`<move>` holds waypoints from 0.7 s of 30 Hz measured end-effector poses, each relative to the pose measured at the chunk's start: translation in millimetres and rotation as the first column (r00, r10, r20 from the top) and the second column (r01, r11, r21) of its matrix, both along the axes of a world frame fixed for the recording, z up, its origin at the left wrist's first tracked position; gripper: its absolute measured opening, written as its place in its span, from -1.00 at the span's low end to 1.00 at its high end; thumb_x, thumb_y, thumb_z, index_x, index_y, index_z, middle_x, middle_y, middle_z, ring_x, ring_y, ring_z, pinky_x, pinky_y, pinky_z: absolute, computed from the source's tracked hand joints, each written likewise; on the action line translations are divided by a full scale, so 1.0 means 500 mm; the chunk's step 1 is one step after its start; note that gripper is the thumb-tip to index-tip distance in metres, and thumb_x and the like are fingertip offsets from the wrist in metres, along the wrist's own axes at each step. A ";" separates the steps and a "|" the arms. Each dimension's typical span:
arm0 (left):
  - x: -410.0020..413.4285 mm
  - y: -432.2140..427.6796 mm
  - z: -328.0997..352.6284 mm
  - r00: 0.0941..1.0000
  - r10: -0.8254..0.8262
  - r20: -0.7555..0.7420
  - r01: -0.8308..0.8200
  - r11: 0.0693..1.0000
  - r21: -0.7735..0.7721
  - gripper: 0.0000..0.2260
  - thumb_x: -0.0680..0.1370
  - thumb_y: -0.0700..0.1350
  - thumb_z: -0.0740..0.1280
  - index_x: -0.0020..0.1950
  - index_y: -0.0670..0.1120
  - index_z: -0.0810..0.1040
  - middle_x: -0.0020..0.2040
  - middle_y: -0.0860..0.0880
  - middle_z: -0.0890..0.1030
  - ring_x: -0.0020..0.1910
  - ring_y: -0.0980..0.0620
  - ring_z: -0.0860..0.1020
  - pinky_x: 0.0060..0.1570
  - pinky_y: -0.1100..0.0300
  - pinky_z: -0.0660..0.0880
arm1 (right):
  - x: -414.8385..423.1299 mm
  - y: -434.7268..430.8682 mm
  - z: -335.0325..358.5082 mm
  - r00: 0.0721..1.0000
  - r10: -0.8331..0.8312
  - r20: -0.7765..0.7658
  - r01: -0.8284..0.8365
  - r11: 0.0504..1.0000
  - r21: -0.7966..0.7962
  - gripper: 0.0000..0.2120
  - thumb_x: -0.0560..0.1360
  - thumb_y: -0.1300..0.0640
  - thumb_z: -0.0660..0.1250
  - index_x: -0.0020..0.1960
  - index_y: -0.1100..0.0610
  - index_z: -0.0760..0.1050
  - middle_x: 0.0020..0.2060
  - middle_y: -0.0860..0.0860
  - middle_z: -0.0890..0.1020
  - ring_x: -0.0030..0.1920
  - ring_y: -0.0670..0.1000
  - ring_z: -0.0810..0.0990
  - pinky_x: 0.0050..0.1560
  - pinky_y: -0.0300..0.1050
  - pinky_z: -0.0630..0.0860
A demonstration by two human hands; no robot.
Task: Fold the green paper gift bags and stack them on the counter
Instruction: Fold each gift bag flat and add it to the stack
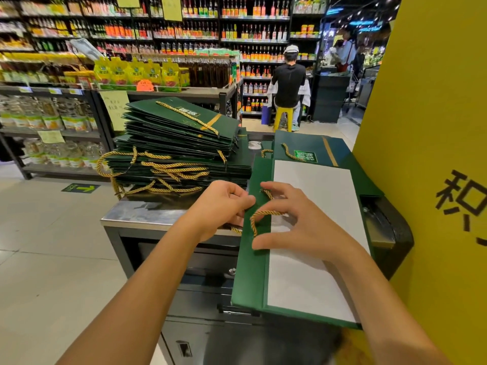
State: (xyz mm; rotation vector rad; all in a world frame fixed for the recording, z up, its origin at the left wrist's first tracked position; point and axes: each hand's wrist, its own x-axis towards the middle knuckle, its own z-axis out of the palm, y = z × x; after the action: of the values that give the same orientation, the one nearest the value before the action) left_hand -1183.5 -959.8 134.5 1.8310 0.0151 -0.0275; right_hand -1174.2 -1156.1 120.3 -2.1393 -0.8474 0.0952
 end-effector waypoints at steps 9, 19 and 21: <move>0.001 0.005 -0.003 1.000 -0.031 -0.005 0.030 0.999 -0.038 -0.91 0.62 -0.23 0.36 0.01 -0.27 0.57 -0.37 -0.01 0.65 -0.38 0.10 0.63 -0.34 0.27 0.58 | 0.003 0.005 -0.027 0.997 -0.012 0.082 0.002 0.992 0.125 -0.92 0.45 0.03 0.55 -0.13 -0.16 0.71 0.28 -0.31 0.49 0.41 -0.12 0.37 0.31 -0.08 0.43; 0.001 0.004 -0.007 0.999 -0.038 0.016 0.039 0.997 -0.064 -0.93 0.63 -0.23 0.35 -0.02 -0.23 0.57 -0.25 -0.04 0.71 -0.27 0.09 0.69 -0.30 0.27 0.59 | 0.014 -0.020 -0.023 0.955 -0.142 -0.261 0.282 0.710 0.645 -0.85 0.56 0.30 0.39 -0.09 0.13 0.69 0.05 -0.01 0.70 0.03 0.04 0.62 0.18 0.19 0.57; 0.001 0.001 -0.010 0.999 -0.013 0.032 0.015 0.999 -0.051 -0.93 0.62 -0.23 0.36 -0.04 -0.22 0.57 -0.25 -0.05 0.72 -0.28 0.09 0.69 -0.31 0.27 0.59 | 0.010 -0.017 -0.023 0.955 -0.202 -0.217 0.295 0.720 0.629 -0.88 0.54 0.31 0.42 -0.06 0.14 0.70 0.01 0.00 0.71 0.06 0.02 0.65 0.22 0.12 0.60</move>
State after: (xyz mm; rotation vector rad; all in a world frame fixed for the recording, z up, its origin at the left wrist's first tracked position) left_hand -1183.0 -959.3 129.5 1.7798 -0.0206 -0.0082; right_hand -1169.1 -1164.7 108.7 -1.5258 -0.4076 -0.1801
